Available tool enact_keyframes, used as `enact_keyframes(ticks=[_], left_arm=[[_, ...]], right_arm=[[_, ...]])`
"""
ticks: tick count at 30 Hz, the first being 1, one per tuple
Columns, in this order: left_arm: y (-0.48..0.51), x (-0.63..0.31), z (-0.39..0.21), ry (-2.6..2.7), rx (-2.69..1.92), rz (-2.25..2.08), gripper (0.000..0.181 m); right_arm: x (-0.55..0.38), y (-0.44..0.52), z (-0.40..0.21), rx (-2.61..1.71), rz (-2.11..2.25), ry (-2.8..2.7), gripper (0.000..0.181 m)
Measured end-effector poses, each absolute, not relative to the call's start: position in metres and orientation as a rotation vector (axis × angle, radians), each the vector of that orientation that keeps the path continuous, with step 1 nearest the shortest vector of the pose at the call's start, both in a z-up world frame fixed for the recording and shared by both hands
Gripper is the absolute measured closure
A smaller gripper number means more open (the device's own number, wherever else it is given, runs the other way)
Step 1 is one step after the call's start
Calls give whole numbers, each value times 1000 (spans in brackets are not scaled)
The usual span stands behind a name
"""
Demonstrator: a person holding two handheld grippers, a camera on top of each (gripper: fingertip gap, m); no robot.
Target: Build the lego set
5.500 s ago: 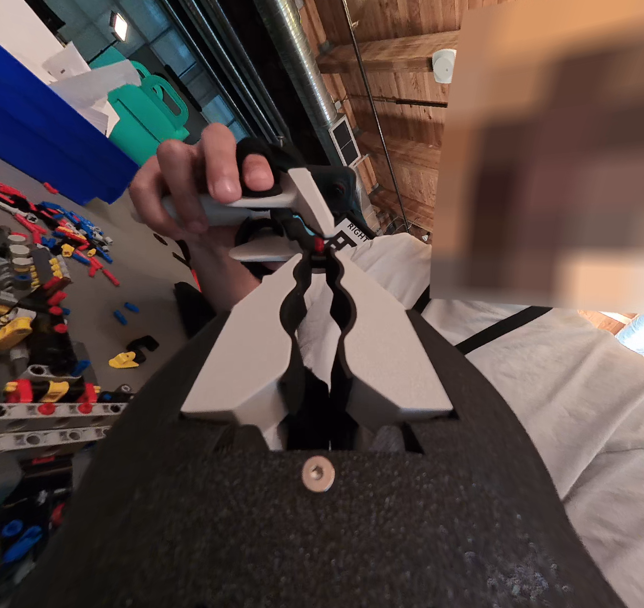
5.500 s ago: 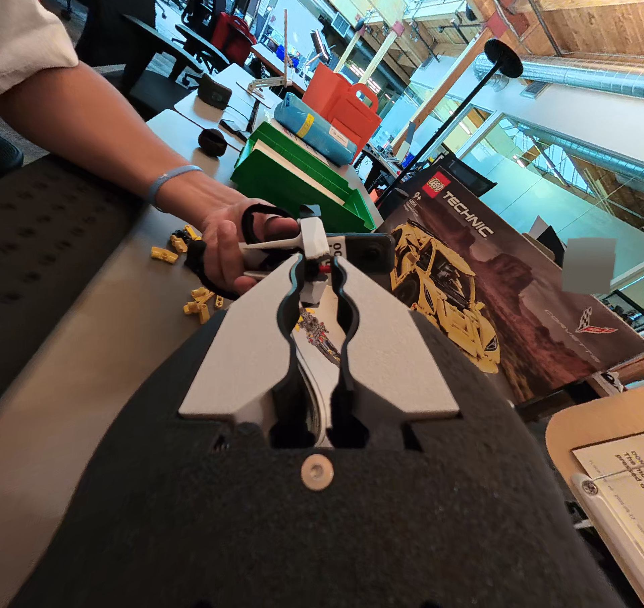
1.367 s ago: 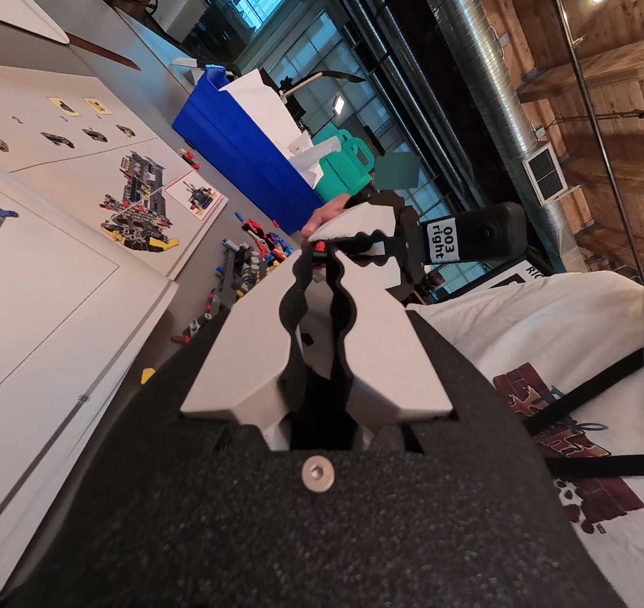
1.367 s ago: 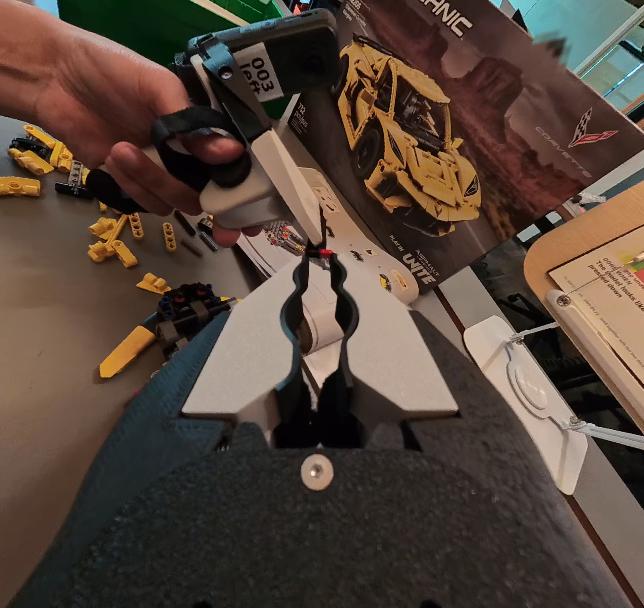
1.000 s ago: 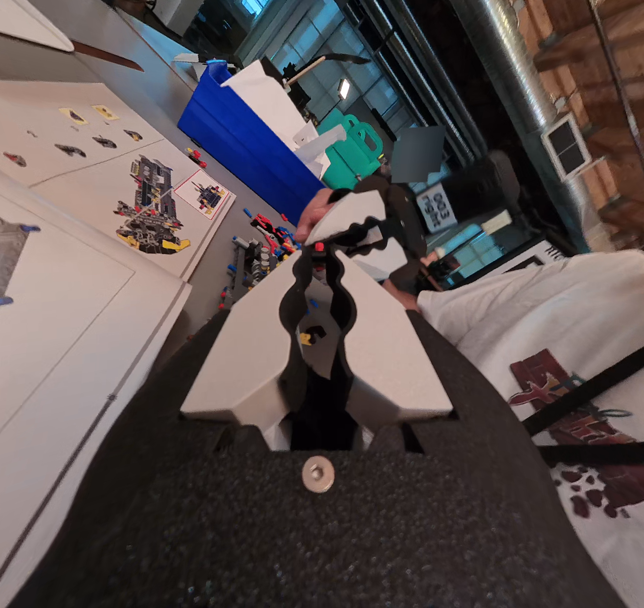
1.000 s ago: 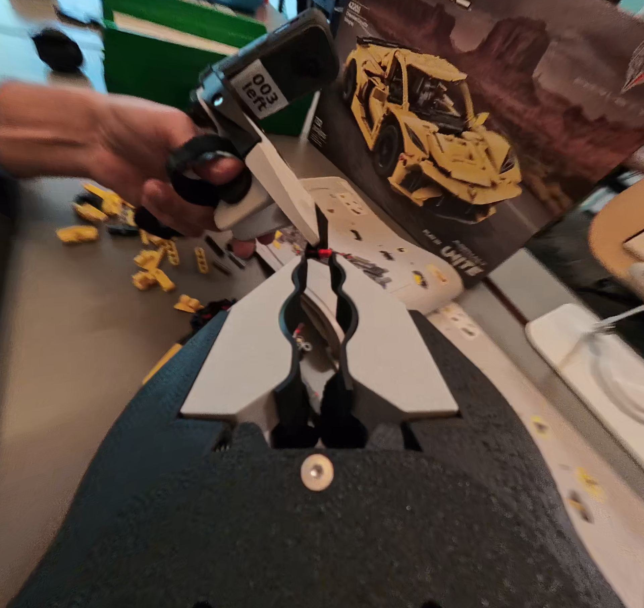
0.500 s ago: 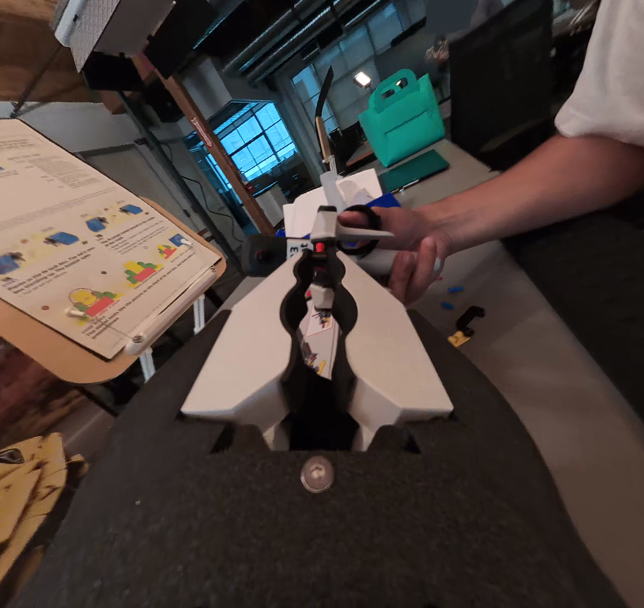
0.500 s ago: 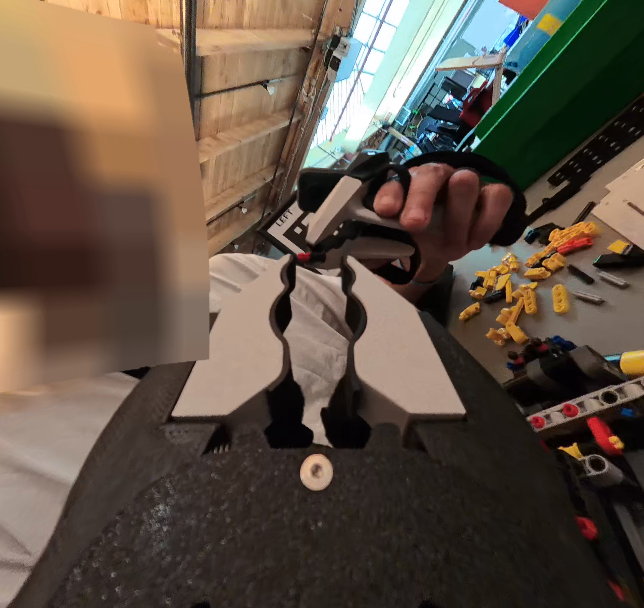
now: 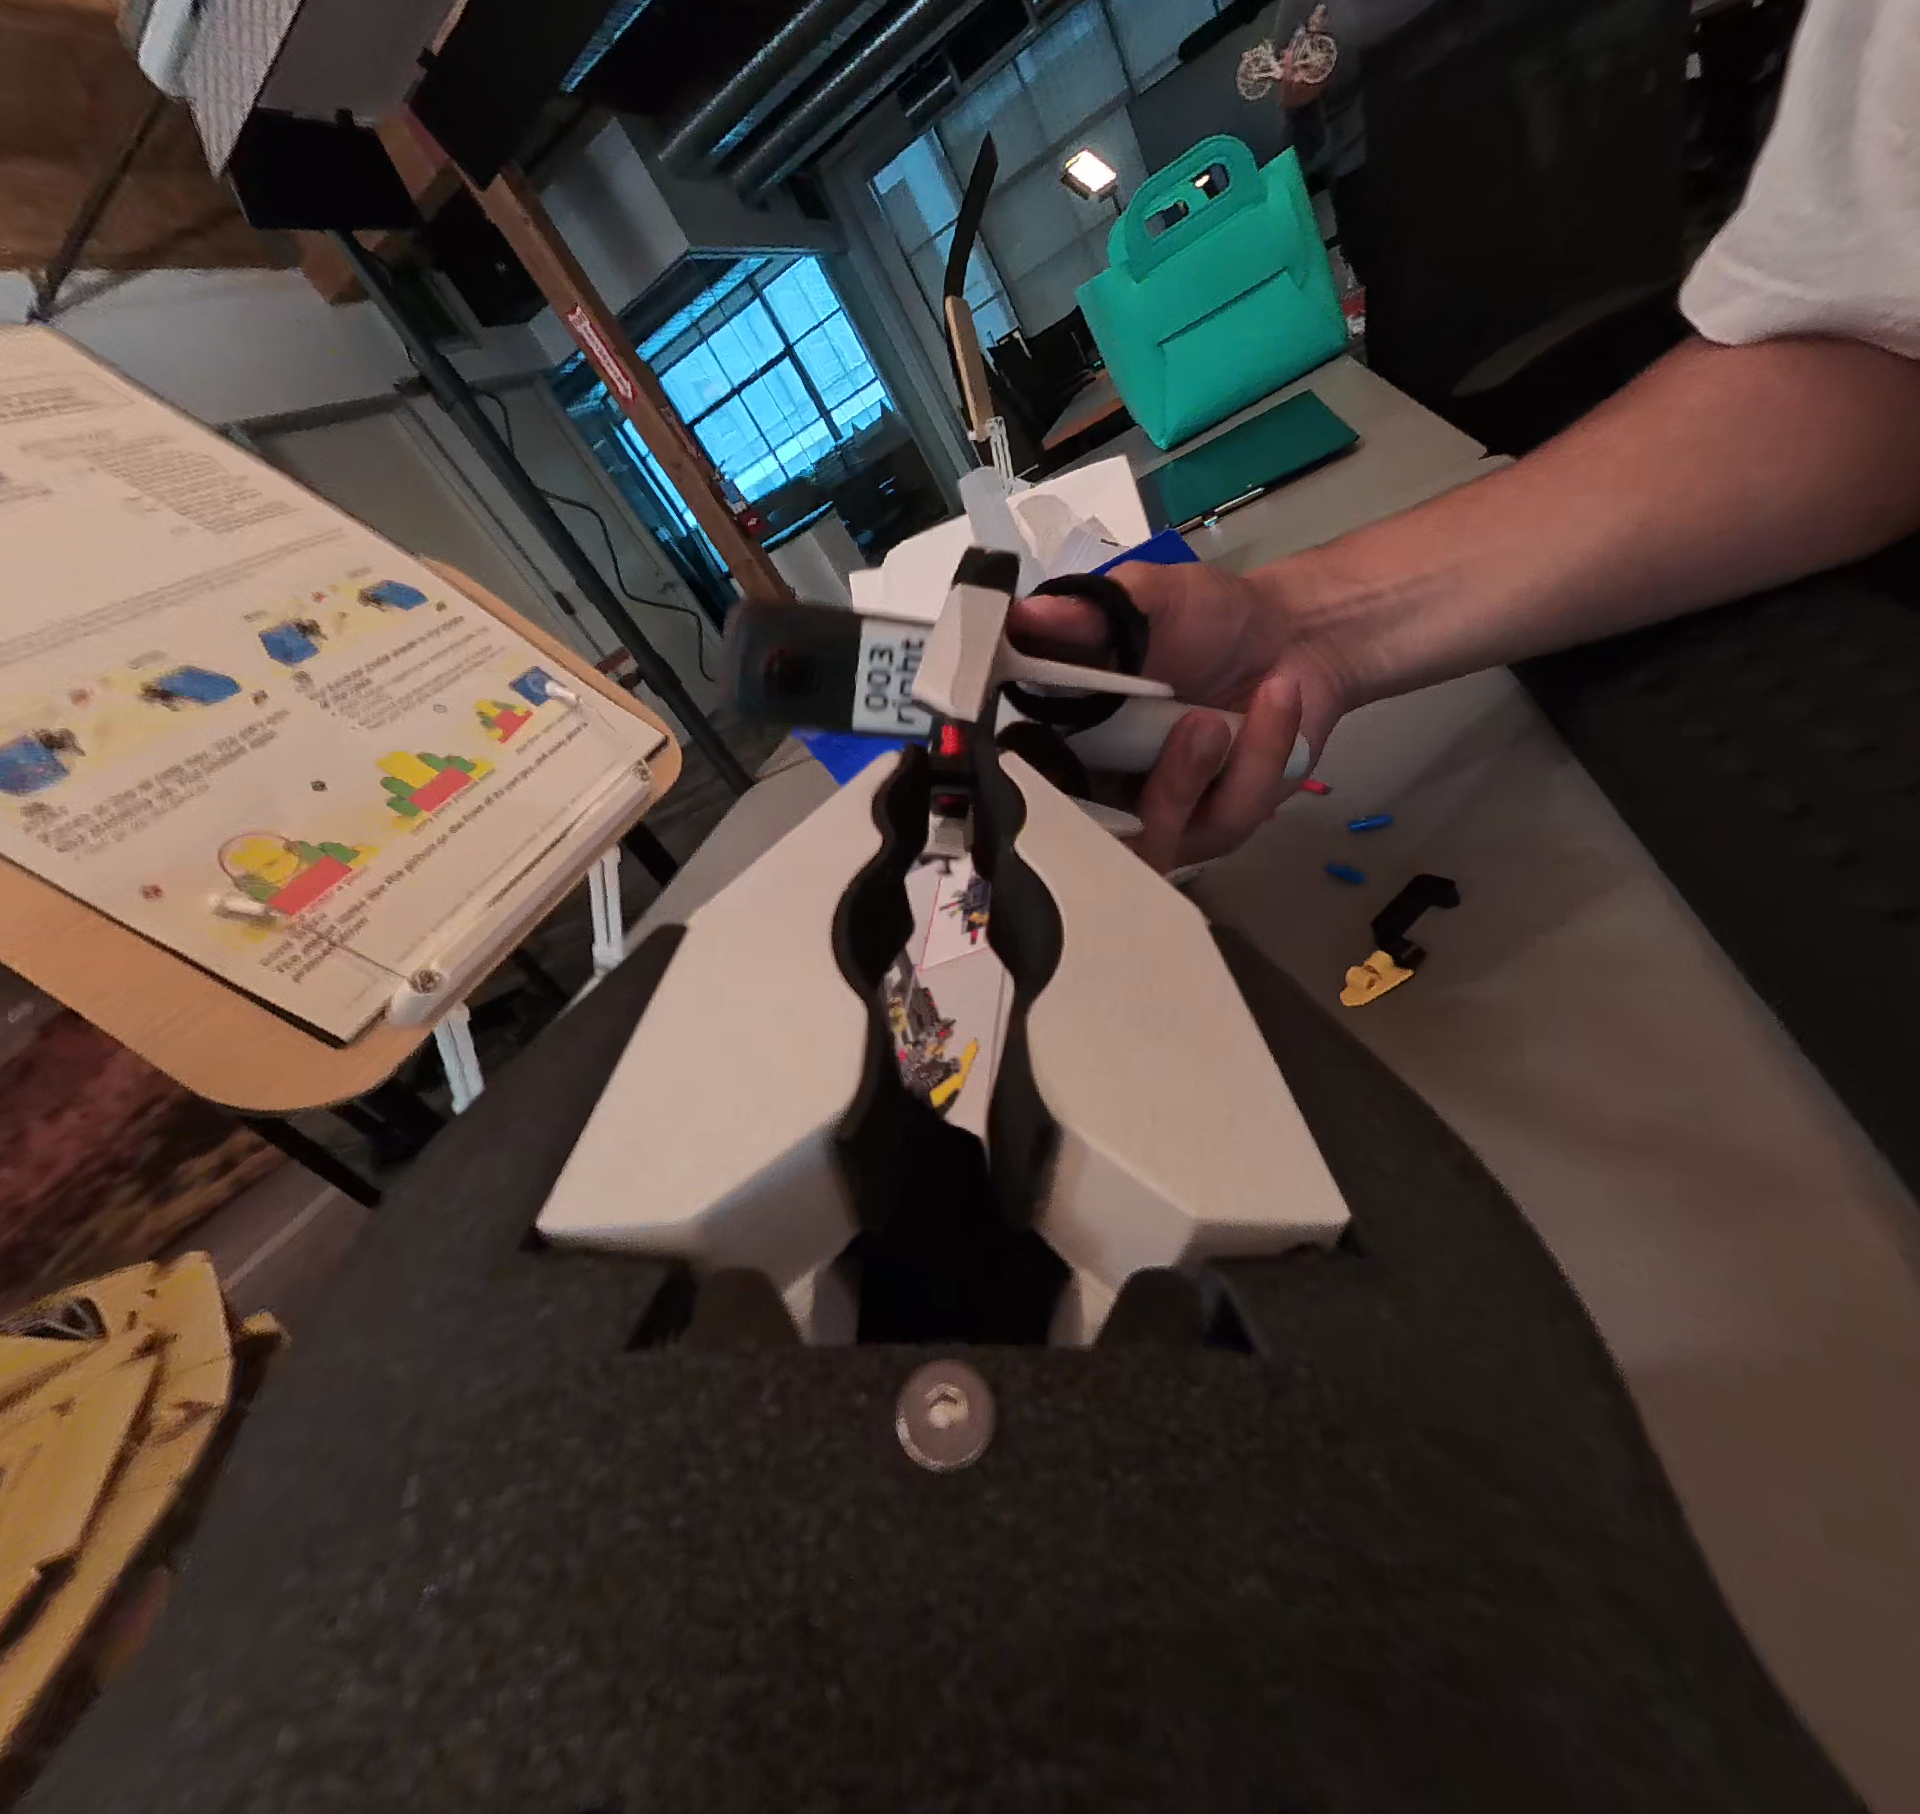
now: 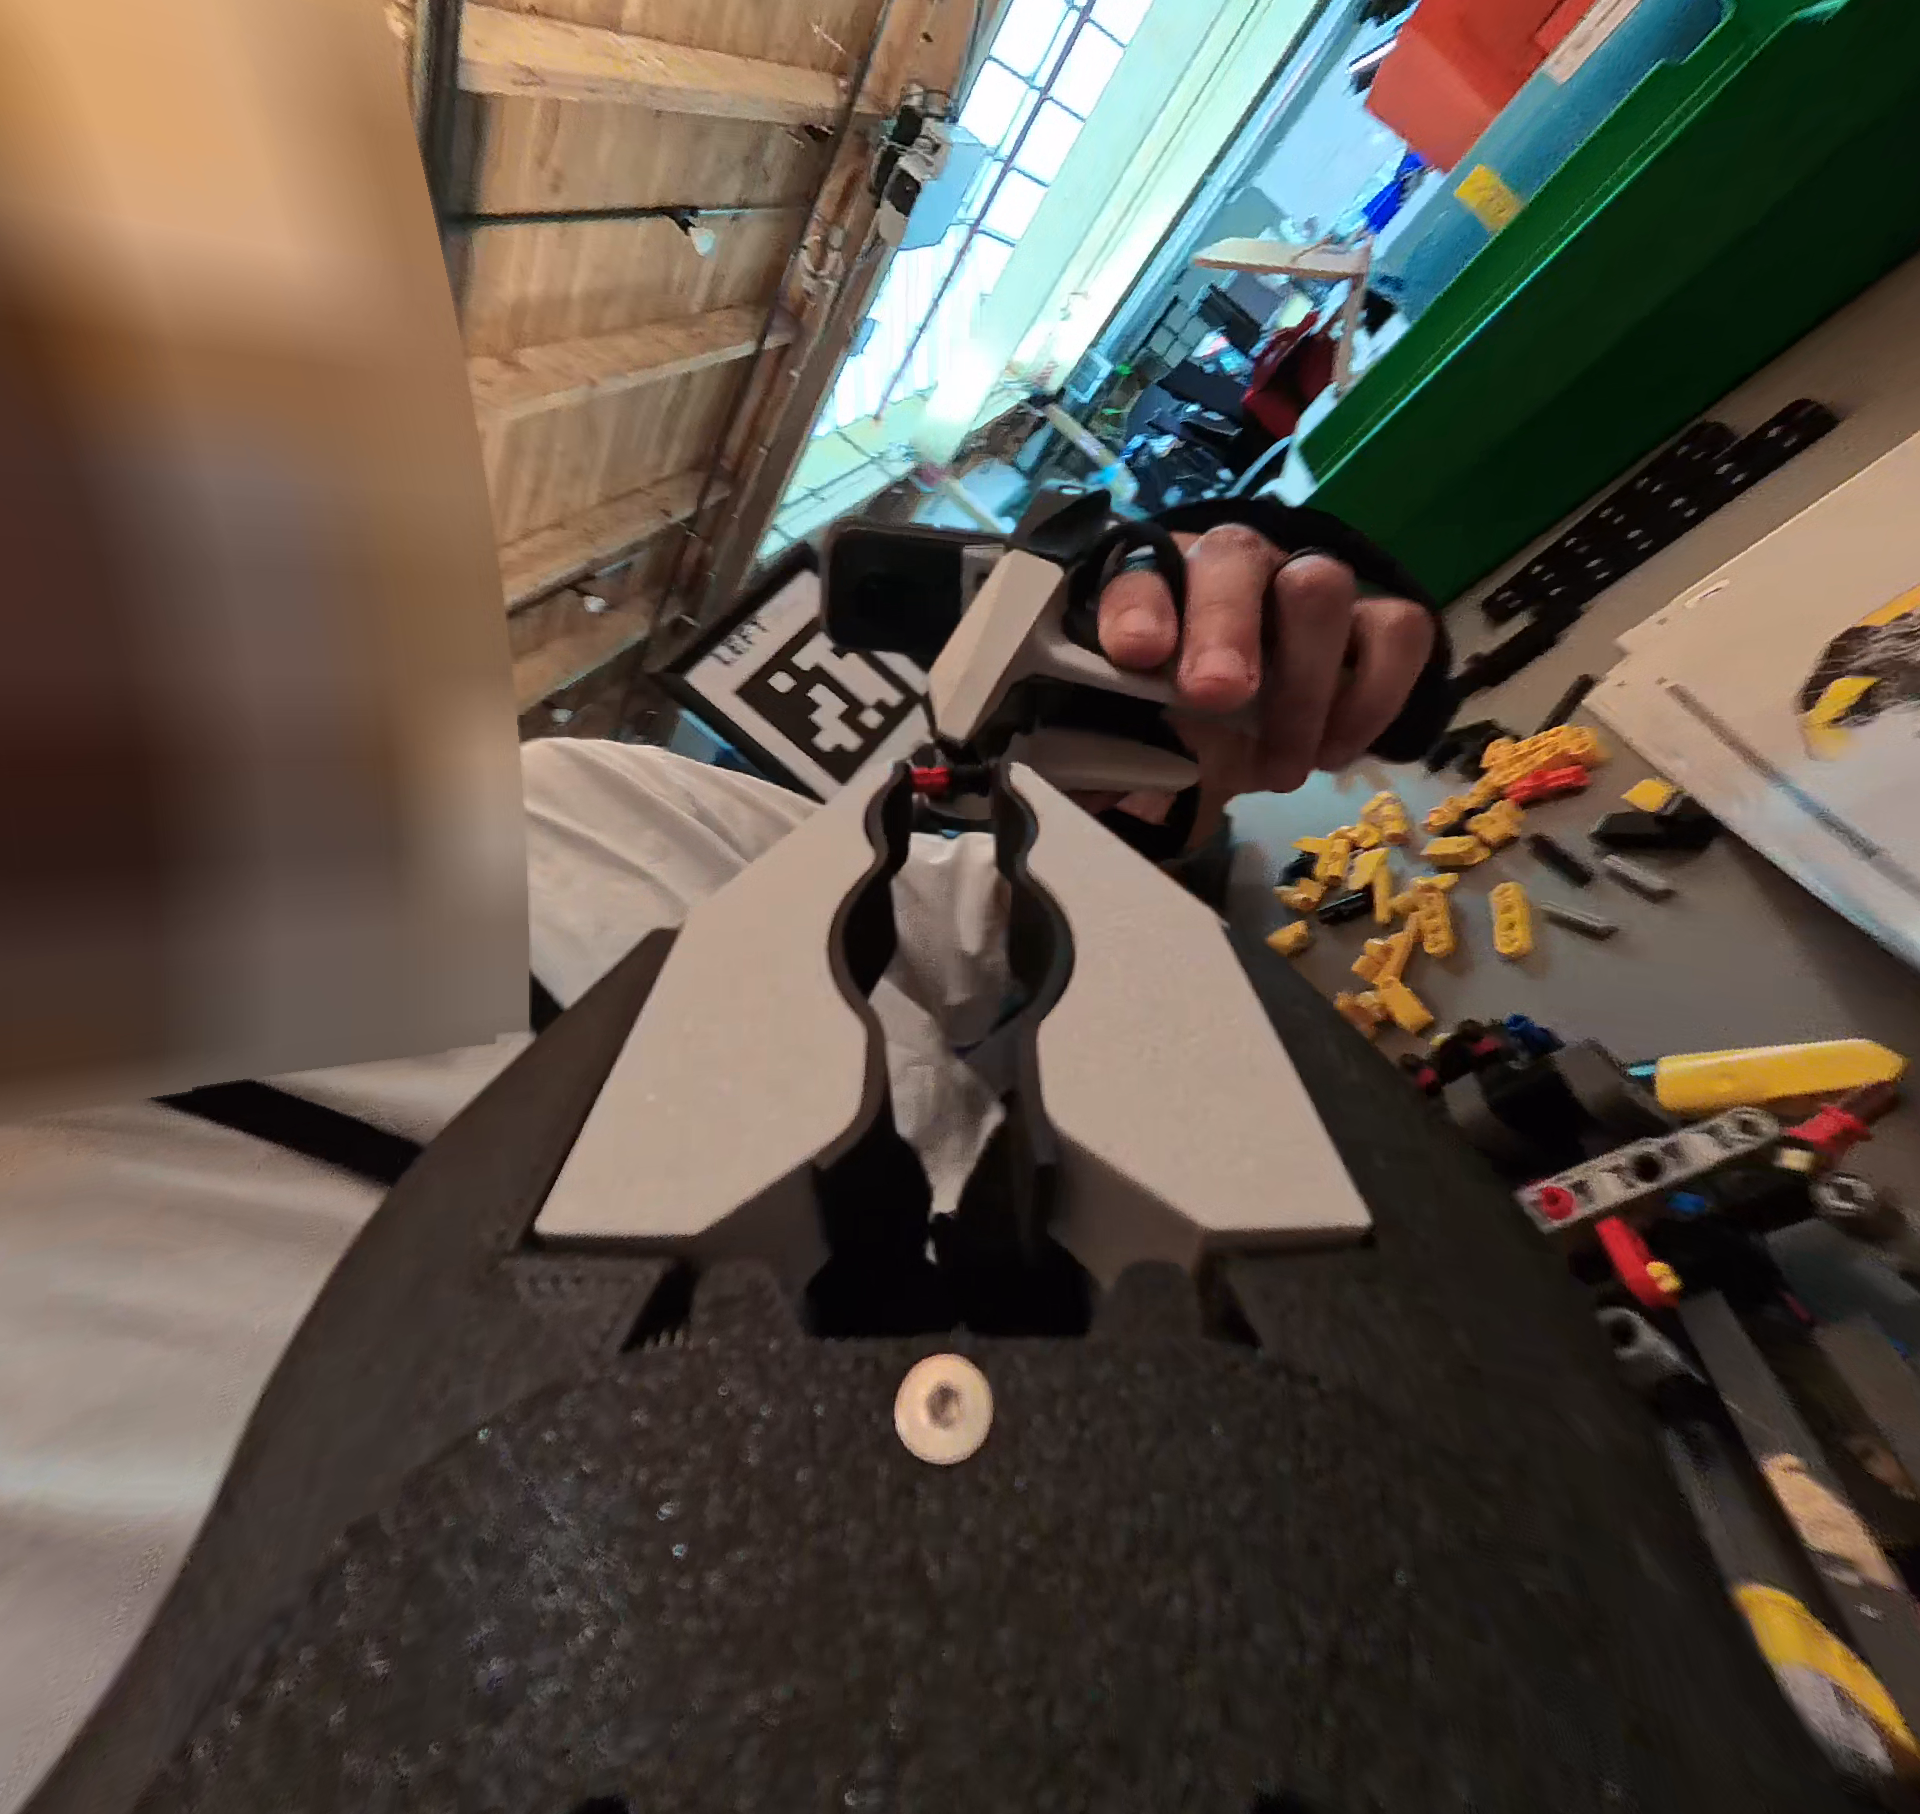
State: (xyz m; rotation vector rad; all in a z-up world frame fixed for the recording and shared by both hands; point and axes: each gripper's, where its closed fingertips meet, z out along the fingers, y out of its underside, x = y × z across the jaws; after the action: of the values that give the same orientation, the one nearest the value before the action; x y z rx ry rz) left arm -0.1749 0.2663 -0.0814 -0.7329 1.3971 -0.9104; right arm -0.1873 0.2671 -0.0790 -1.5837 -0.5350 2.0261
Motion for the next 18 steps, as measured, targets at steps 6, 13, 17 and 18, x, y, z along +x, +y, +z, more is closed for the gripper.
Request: enact_keyframes(ticks=[6,13,17,18], left_arm=[[277,-171,-85,1329,-1026,-1165,169],[276,-169,-90,1318,-1153,-1353,176],[279,-171,-87,1305,-1137,-1325,173],[278,-172,-87,1312,-1131,-1317,173]], right_arm=[[-180,282,-82,-1552,1383,-723,168],[-179,282,-85,-1504,1130,-851,167],[-178,284,-97,-1544,1017,-915,167],[-178,284,-99,-1548,995,-926,167]])
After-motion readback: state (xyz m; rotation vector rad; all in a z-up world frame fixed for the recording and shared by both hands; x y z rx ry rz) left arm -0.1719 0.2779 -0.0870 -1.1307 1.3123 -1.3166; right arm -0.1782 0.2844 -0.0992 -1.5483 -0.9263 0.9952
